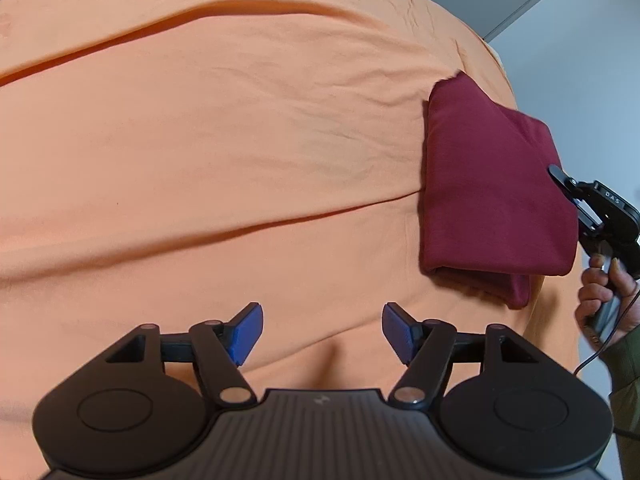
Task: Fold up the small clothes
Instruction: 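Lower the folded bundle with the right tool, press it flat, release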
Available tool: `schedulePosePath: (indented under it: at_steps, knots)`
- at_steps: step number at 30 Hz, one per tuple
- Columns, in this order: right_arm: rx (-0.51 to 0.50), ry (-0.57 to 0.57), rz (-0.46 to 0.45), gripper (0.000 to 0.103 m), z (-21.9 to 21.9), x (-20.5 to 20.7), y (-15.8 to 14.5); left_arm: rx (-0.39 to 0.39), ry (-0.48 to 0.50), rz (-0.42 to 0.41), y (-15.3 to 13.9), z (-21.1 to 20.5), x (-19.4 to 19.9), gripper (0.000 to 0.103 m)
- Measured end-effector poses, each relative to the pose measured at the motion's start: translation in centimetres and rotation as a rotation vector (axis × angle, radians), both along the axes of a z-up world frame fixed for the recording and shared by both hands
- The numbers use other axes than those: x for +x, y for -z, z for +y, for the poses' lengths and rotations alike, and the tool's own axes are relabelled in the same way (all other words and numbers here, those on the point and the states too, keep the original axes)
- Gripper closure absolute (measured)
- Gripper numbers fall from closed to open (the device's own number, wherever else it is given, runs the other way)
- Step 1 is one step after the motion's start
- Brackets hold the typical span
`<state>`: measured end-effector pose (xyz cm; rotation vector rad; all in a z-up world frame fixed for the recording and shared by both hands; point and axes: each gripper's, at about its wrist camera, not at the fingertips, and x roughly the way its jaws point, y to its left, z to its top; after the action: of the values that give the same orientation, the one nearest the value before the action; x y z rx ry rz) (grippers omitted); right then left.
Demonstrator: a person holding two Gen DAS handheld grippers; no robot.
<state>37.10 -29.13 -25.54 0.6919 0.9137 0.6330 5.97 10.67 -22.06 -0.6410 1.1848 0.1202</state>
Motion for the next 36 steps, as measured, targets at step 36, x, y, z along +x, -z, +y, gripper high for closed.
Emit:
schedulePosePath:
  at_steps: [36]
  knots:
    - [-0.050,0.103,0.128,0.097,-9.0,-11.7,0.9,-0.013,0.038,0.046,1.2,-3.0,0.8,0.023]
